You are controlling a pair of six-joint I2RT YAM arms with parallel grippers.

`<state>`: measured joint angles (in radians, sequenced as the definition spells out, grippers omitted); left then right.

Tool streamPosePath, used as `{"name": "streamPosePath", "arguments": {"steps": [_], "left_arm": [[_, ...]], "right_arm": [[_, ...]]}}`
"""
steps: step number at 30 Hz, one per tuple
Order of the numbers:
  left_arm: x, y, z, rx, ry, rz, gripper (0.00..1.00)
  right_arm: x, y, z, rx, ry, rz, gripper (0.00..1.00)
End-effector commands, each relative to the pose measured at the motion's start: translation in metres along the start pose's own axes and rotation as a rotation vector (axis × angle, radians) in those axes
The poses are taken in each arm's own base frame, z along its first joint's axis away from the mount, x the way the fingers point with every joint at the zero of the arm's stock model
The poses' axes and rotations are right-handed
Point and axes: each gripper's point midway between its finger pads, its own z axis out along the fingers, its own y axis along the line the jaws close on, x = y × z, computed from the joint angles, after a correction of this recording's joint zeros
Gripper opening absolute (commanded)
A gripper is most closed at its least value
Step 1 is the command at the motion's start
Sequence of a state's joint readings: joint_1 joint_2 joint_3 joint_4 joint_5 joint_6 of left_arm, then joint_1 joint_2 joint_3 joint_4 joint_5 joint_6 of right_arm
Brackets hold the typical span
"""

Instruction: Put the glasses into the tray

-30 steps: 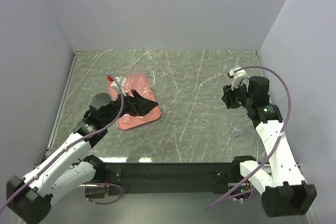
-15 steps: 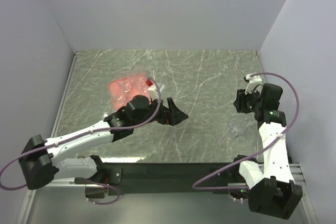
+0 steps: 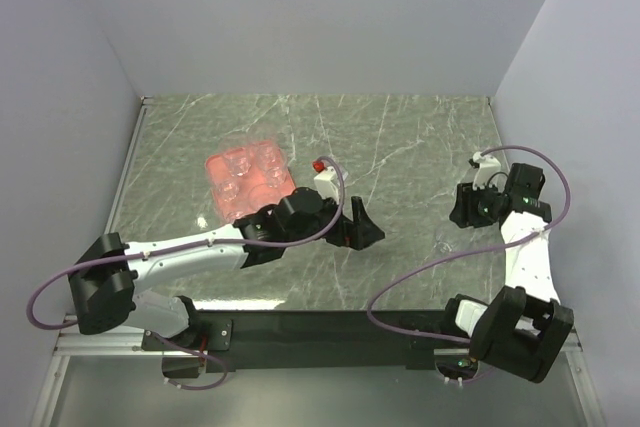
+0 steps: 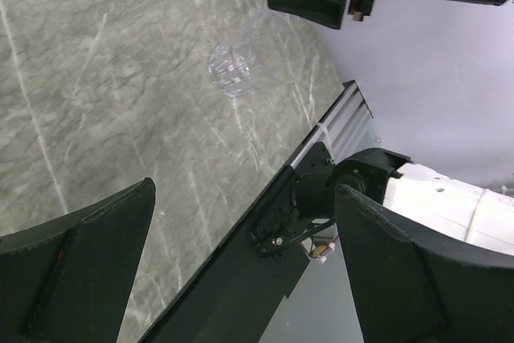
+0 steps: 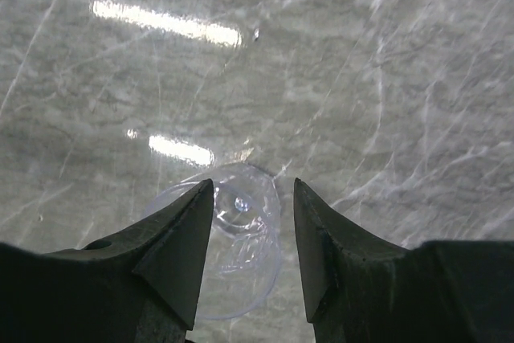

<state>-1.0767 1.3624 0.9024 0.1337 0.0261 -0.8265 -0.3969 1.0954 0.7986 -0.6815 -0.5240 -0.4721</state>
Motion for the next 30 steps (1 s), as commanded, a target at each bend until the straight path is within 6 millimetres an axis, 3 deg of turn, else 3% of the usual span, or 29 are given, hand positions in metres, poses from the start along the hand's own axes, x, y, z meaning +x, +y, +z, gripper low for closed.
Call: {"name": "streamPosePath", "arguments": {"steps": [1, 9, 18, 30], "left_arm": [[-0.013, -0.020, 0.000, 0.032, -0.037, 0.029, 0.99], [-0.007, -0.013, -0.008, -0.007, -0.057, 0.039, 0.99], [-0.003, -0.005, -0.019, -0.027, -0.050, 0.065, 1.00], [0.000, -0.001, -0.027, -0.018, -0.073, 0.030, 0.99]], "right_arm": [[-0.010, -0.001, -0.006, -0.014, -0.018, -0.046, 0.52], [0.002, -0.006, 0.000, -0.021, 0.037, -0.052, 0.51], [0.008, -0.008, -0.012, -0.018, 0.023, -0.070, 0.49], [0.021, -0.013, 0.000, -0.037, 0.084, -0.032, 0.41]]}}
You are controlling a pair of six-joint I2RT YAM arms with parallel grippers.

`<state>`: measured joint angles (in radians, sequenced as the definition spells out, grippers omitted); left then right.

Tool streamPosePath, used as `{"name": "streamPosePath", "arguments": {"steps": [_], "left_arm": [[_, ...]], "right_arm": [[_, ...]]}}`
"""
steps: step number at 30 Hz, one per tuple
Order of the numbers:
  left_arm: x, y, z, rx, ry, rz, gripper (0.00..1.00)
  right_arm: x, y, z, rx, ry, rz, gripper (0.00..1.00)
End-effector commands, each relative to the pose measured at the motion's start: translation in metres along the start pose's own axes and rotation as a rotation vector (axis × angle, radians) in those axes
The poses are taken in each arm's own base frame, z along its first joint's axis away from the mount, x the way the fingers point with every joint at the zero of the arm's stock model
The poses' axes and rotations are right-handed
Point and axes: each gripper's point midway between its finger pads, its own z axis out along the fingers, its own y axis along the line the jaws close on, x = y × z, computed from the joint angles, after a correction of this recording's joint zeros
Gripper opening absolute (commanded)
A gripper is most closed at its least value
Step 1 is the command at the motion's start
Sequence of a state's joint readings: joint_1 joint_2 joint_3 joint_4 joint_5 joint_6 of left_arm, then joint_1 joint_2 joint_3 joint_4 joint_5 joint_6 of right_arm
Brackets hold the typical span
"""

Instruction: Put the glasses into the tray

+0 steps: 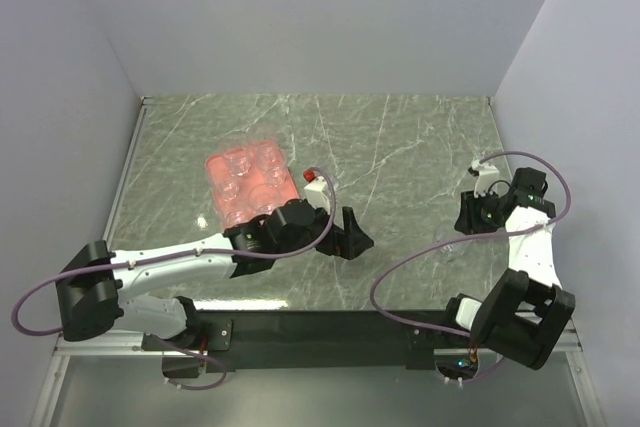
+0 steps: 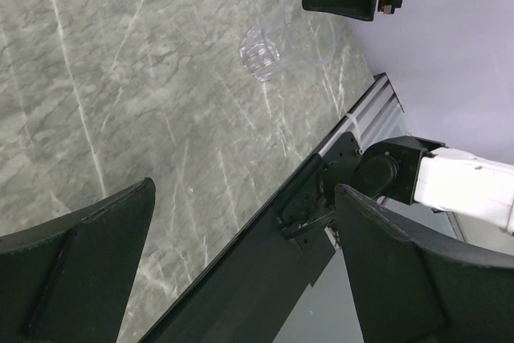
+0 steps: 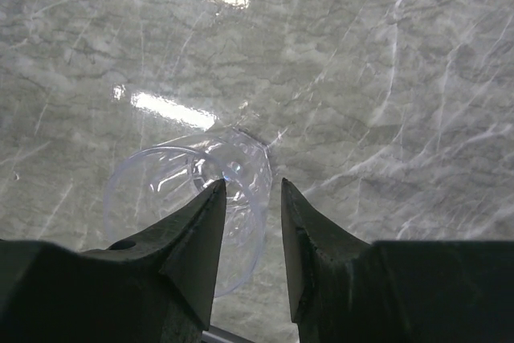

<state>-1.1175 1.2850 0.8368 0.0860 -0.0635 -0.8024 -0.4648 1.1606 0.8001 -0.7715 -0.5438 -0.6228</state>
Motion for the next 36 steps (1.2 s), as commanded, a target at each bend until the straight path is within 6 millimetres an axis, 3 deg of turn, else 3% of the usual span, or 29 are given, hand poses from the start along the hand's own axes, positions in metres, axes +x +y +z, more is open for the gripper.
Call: {"name": "streamPosePath", "arguments": {"steps": [1, 7, 13, 17, 23, 28, 33, 36], "left_arm": [[-0.014, -0.012, -0.011, 0.042, -0.062, -0.018, 0.99], [-0.012, -0.010, -0.013, 0.039, -0.061, -0.025, 0.99], [-0.010, -0.011, -0.015, 0.059, -0.067, -0.043, 0.99], [-0.008, -0.011, -0.014, 0.059, -0.061, -0.042, 0.99], [-0.004, -0.014, -0.008, 0.069, -0.043, -0.073, 0.99], [-0.007, -0.015, 0.003, 0.034, -0.028, -0.107, 0.99], [-0.021, -0.016, 0.010, -0.024, -0.061, -0.141, 0.99], [-0.028, -0.012, 0.015, -0.071, -0.076, -0.152, 0.99]], "right_arm": [[-0.006, -0.006, -0.001, 0.005, -0.004, 0.000, 0.40], [0.000, -0.005, 0.006, -0.015, 0.028, 0.020, 0.33], [0.005, -0.001, 0.009, -0.041, 0.056, 0.018, 0.18], [0.003, 0.002, 0.009, -0.055, 0.050, 0.001, 0.00], [-0.020, 0.014, -0.003, -0.075, -0.051, -0.049, 0.00], [-0.043, 0.042, -0.013, -0.114, -0.140, -0.134, 0.00], [-0.060, 0.066, -0.017, -0.085, -0.213, -0.191, 0.00], [-0.072, 0.069, -0.028, -0.038, -0.287, -0.214, 0.00]]}}
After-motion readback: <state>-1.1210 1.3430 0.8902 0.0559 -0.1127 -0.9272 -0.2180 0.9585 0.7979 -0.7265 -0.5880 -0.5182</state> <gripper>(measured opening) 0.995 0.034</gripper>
